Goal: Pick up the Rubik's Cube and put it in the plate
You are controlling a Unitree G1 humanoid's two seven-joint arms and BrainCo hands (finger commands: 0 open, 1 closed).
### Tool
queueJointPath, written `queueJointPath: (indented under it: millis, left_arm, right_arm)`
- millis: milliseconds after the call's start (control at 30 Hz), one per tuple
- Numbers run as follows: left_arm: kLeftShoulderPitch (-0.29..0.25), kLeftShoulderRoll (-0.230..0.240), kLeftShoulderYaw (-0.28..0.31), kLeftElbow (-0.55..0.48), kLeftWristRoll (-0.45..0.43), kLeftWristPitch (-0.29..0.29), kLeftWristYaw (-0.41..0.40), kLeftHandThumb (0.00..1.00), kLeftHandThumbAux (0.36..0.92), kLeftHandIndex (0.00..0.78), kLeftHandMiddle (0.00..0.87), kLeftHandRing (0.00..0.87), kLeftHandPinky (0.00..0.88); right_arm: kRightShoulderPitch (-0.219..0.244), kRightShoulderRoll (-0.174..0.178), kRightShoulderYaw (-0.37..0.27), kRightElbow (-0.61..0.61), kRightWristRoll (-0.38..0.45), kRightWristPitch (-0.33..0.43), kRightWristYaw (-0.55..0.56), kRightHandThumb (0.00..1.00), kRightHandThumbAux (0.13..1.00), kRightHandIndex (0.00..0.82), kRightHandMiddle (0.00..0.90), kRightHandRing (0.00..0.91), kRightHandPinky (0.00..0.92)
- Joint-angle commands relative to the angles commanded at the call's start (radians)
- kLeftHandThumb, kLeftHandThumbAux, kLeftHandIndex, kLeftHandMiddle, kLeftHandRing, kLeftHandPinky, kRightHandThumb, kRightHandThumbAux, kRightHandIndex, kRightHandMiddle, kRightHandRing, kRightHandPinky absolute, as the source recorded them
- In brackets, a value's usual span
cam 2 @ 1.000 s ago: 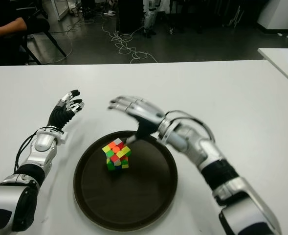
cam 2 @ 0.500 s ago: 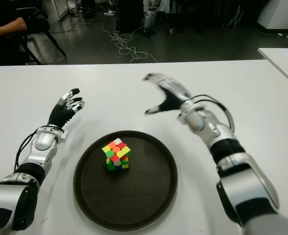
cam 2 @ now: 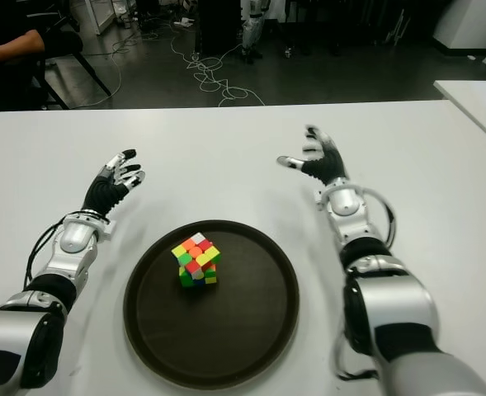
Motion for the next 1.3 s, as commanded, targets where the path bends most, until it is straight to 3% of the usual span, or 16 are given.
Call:
queueJointPath:
  millis: [333, 700, 1300]
  left_arm:
    - [0.002, 0.001, 0.006, 0.001, -0.007, -0.01, -0.007, 0.154, 0.599, 0.068, 0.098, 0.119, 0.157]
    - [0.003, 0.003, 0.011, 0.003, -0.01, -0.009, -0.014, 0.165, 0.602, 0.074, 0.106, 0.127, 0.156]
    - [0.002, 0.002, 0.017, 0.003, -0.015, -0.006, -0.021, 0.172, 0.611, 0.074, 0.107, 0.126, 0.162]
  right_arm:
    - [0.003, 0.029, 0.054, -0.009, -0.064, -0.001, -0.064, 0.0, 0.782, 0.173, 0.246, 0.289, 0.341]
    - [0.016, 0.023, 0.109, -0.015, -0.114, -0.034, -0.075, 0.0, 0.773, 0.159, 0.231, 0.272, 0.314]
    - [0.022, 0.021, 0.134, -0.011, -0.136, -0.049, -0.088, 0.011, 0.758, 0.158, 0.23, 0.268, 0.312]
